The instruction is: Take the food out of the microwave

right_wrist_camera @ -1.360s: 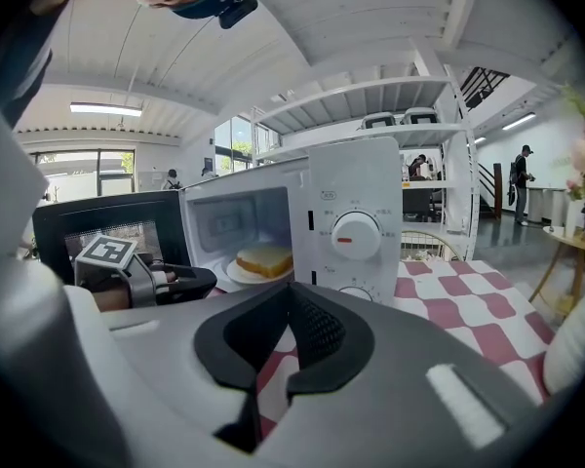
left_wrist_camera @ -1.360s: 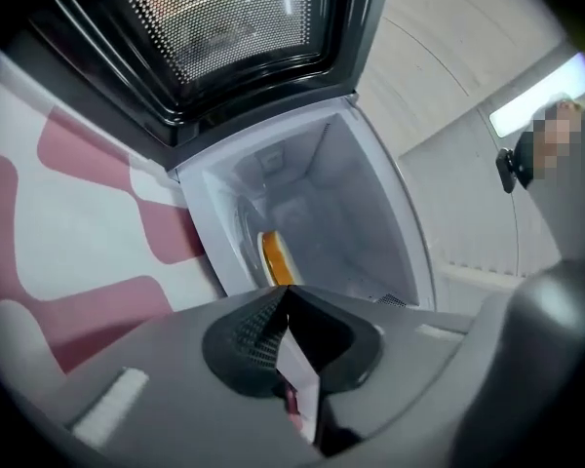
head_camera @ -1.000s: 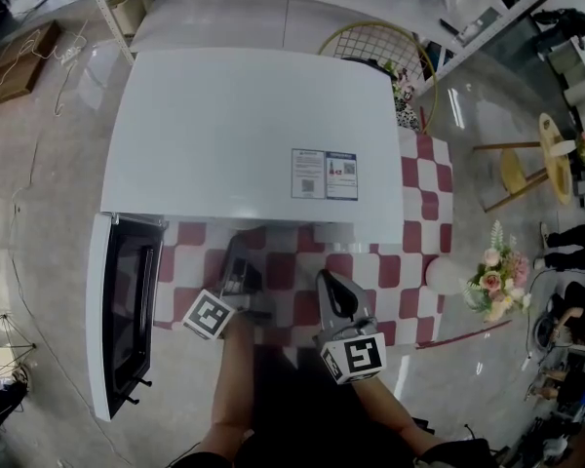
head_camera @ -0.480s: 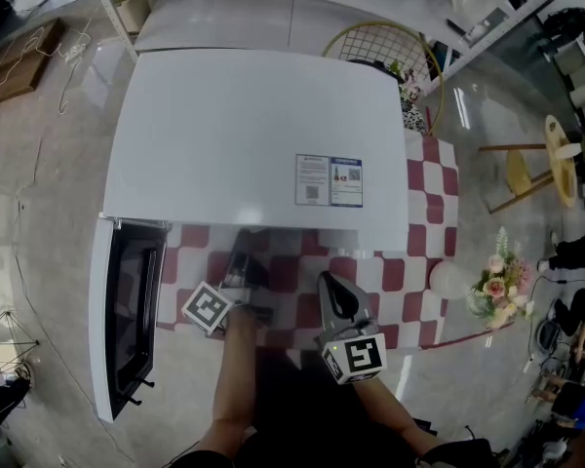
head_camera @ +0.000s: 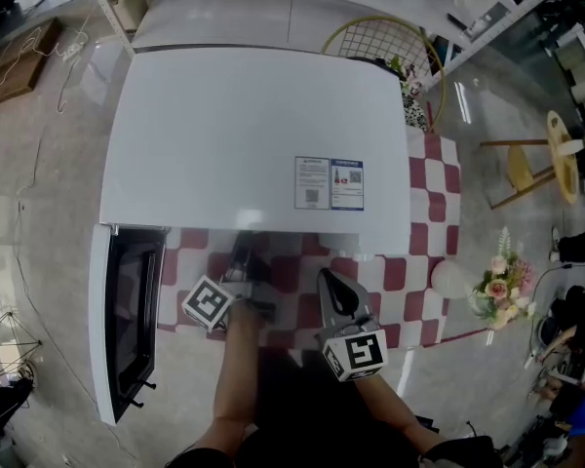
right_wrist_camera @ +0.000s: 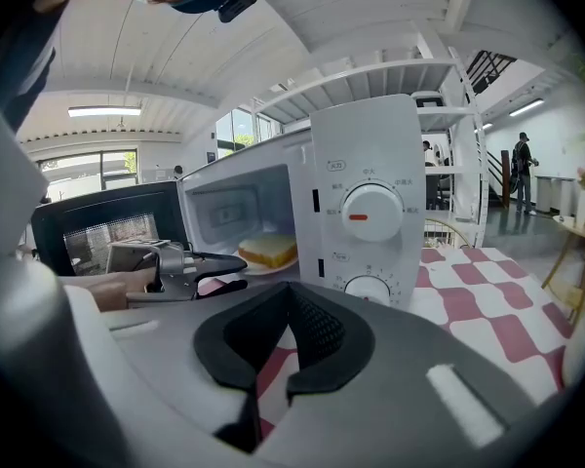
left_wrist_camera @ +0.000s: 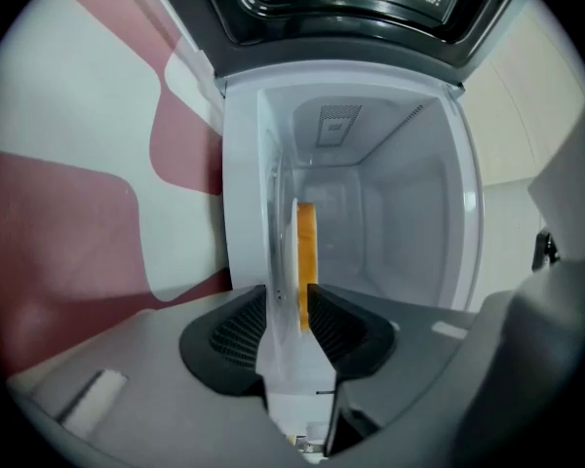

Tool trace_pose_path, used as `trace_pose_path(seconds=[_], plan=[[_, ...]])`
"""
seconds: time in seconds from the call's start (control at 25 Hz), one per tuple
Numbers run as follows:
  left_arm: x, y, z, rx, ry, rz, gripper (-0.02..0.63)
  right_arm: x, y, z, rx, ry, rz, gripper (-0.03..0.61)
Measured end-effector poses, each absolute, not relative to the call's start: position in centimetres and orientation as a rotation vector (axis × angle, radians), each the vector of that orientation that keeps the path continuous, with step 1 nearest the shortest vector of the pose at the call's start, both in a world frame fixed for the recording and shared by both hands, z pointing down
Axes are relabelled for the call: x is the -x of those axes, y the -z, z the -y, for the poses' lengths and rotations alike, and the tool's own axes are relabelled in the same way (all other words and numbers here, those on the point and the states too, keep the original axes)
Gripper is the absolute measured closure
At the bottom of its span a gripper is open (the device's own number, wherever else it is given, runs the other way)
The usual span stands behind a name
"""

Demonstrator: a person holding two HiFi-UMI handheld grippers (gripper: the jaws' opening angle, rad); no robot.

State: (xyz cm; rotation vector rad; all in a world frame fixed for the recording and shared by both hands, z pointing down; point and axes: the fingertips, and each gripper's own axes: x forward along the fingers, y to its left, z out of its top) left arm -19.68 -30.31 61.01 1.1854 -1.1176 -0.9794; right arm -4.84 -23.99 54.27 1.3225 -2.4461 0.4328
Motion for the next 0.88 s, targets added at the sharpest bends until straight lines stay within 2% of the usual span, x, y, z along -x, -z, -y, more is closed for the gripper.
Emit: trace_pose_path(seconds=[0.16, 0.52, 0.56, 0.68, 0.88], plan=[[19.7, -61.2, 30.4, -1.146, 0.996, 1.115, 0.499, 4.7, -54.4, 24.2, -1.324, -0.435, 2.444, 0.577], [19.7, -61.4, 30.2, -1.129, 0.987, 1.116, 0.510, 4.7, -54.6, 24.1, -1.316, -0.433, 2.441, 0.577], [19.7, -61.2, 30.2, -1.130, 0.992, 1.113, 0.516, 4.7, -54.6, 24.1, -1.315, -0.432, 2.440, 0.577], [19.9, -60.6, 30.4, -1.141, 0.992, 1.120, 0.589, 4.8, -54.6, 24.0, -1.311, -0.432, 2.440, 0.577], [19.9, -60.4, 30.6, -1.121, 1.004, 1.106, 0.591, 4.9, -54.6, 23.8, -1.312, -0.430, 2.443, 0.577]])
